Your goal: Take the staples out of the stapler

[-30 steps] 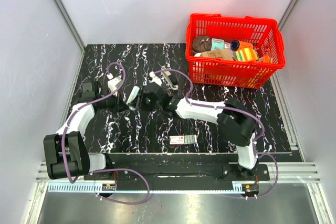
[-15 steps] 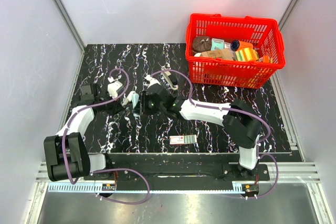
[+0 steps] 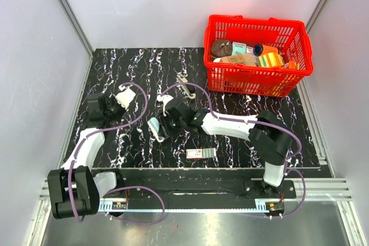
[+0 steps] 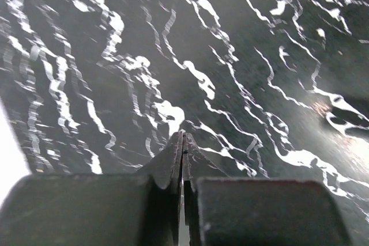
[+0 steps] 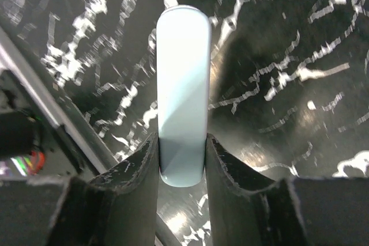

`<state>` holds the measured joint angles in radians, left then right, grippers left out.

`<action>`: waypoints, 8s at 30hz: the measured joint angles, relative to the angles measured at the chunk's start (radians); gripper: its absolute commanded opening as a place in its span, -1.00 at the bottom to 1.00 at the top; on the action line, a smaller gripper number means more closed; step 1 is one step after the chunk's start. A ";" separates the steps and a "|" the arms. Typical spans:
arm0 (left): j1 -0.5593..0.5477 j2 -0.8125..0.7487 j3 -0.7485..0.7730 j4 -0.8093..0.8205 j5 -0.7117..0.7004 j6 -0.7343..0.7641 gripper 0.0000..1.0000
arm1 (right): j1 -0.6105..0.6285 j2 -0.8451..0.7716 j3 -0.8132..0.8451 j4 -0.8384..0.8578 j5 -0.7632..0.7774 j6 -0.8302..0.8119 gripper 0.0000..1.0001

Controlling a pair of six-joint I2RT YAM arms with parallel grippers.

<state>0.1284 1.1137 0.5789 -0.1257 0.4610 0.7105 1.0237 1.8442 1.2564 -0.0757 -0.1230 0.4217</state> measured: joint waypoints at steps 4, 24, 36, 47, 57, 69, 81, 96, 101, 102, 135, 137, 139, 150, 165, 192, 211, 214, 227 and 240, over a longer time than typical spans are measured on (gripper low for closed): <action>-0.038 -0.057 -0.008 0.072 -0.048 0.007 -1.00 | 0.003 0.000 -0.022 -0.063 0.009 -0.046 -1.00; -0.061 -0.037 0.099 -0.315 0.378 -0.236 0.33 | 0.003 0.000 0.100 0.111 0.222 0.177 -1.00; -0.056 0.034 0.099 -0.309 0.444 -0.235 -0.18 | 0.003 0.002 0.103 0.197 0.136 0.334 -1.00; -0.018 0.035 0.099 -0.323 0.452 -0.187 -0.69 | -0.003 0.002 0.063 0.235 0.097 0.359 -1.00; -0.014 -0.010 0.093 -0.324 0.413 -0.093 -0.88 | -0.003 -0.003 0.056 0.226 0.061 0.341 -1.00; -0.016 -0.055 -0.005 -0.151 0.220 0.043 -0.88 | 0.034 -0.047 -0.013 0.163 0.062 0.146 -1.00; -0.035 -0.100 -0.028 0.036 0.087 0.103 -0.88 | 0.083 -0.047 -0.050 0.130 0.169 0.015 -1.00; -0.030 -0.101 0.020 -0.010 0.095 -0.008 -0.11 | 0.089 0.062 0.080 -0.006 0.280 -0.018 -1.00; 0.040 -0.024 0.137 -0.096 0.175 -0.151 0.01 | 0.083 0.254 0.351 -0.193 0.317 -0.028 -1.00; 0.069 0.000 0.168 -0.118 0.204 -0.184 0.02 | 0.082 0.289 0.400 -0.243 0.320 -0.028 -1.00; 0.107 0.106 0.316 -0.236 0.254 -0.423 0.15 | -0.183 0.443 0.924 -0.748 0.282 -0.092 0.57; 0.055 0.106 0.320 -0.219 0.224 -0.431 0.15 | -0.275 0.427 0.931 -0.710 0.308 -0.139 0.57; 0.008 0.107 0.322 -0.211 0.206 -0.440 0.16 | -0.344 0.434 0.953 -0.692 0.340 -0.178 0.57; -0.076 0.161 0.323 -0.177 0.147 -0.457 0.18 | -0.381 0.621 1.064 -0.673 0.372 -0.284 0.41; -0.099 0.163 0.323 -0.156 0.111 -0.465 0.19 | -0.378 0.661 1.073 -0.670 0.338 -0.247 -0.15; -0.283 0.275 0.310 -0.066 0.074 -0.549 0.23 | -0.286 0.583 0.871 -0.601 0.345 -0.081 -1.00; -0.315 0.460 0.309 0.124 0.277 -0.792 0.41 | -0.201 0.126 0.252 -0.072 0.315 0.312 -1.00; -0.315 0.460 0.304 0.139 0.301 -0.797 0.26 | -0.194 0.117 0.214 -0.046 0.312 0.344 -1.00; -0.317 0.466 0.301 0.135 0.406 -0.723 0.21 | -0.194 0.040 0.129 0.005 0.297 0.399 -1.00; -0.307 0.465 0.301 0.104 0.421 -0.683 -0.79 | -0.195 0.029 0.107 0.040 0.251 0.430 -1.00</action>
<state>-0.1791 1.5787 0.8803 -0.0219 0.8822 0.0277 0.8288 1.8732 1.3632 -0.0357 0.1280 0.8520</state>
